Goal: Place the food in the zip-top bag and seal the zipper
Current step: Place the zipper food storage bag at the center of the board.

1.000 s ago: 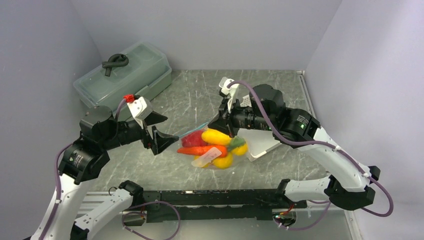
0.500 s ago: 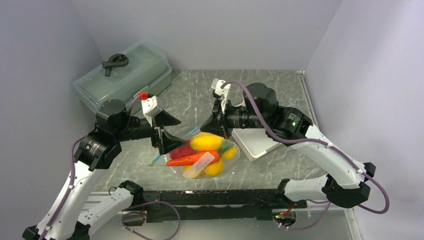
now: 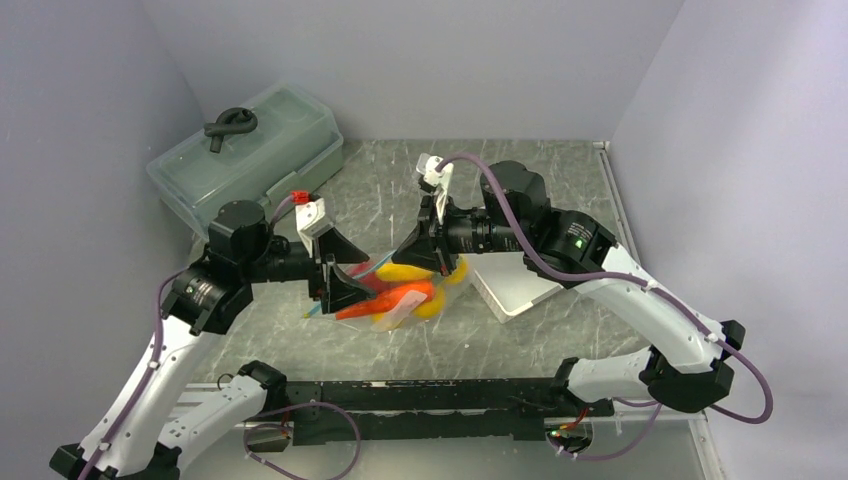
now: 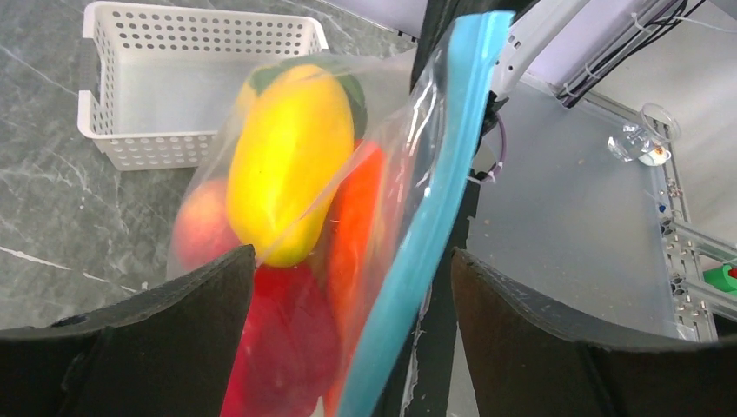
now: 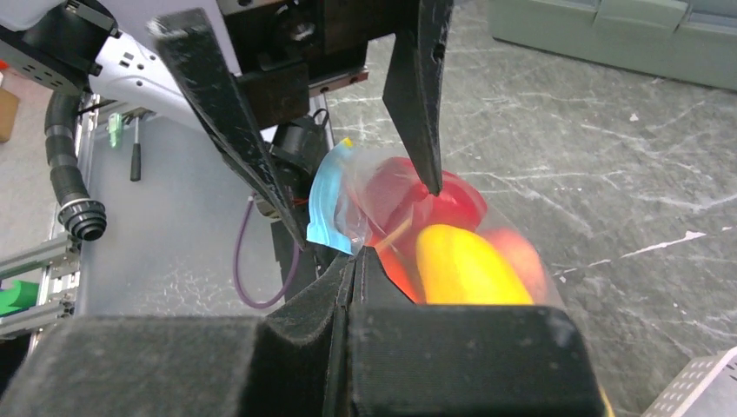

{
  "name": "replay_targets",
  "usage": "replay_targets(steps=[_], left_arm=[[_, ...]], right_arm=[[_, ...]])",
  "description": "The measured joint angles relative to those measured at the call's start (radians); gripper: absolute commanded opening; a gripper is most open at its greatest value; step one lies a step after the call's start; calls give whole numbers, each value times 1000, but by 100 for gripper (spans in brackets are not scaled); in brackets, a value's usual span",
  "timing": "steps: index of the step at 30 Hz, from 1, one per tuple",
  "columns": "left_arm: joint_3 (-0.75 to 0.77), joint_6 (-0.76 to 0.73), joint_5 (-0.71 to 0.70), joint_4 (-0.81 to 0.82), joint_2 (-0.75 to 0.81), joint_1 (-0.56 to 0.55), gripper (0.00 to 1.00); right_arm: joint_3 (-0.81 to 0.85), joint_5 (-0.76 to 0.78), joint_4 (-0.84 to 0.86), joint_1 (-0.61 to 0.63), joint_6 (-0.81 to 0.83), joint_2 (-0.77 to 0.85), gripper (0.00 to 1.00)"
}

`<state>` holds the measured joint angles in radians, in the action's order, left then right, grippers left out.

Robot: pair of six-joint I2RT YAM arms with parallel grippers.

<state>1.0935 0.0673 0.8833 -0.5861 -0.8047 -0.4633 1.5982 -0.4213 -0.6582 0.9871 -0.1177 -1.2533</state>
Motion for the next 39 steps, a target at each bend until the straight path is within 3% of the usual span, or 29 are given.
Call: replay_targets(steps=[6,10,14,16,28,30,35,39], left_arm=[[-7,-4,10,-2,-23,0,70],[-7,-4,10,-4,-30,0,52],[-7,-15,10,-13,-30,0,23],[-6,-17,10,-17,-29,0,0],[20,-21,-48,-24,-45,-1,0],[25,-20,-63,-25,-49,-1,0],[46,-21,-117,-38,-64,-1,0],[59,-23,-193,-74,-83,-1,0]], right_arm=[[16,-10,10,0,-9,-4,0],[31,-12,12,0,-14,-12,0],[34,-17,12,0,-15,-16,0],[34,-19,11,0,-17,-18,0],[34,5,10,0,-16,-22,1],[33,33,9,0,-16,-19,7],[23,106,5,0,-12,15,37],[8,189,5,0,-3,80,46]])
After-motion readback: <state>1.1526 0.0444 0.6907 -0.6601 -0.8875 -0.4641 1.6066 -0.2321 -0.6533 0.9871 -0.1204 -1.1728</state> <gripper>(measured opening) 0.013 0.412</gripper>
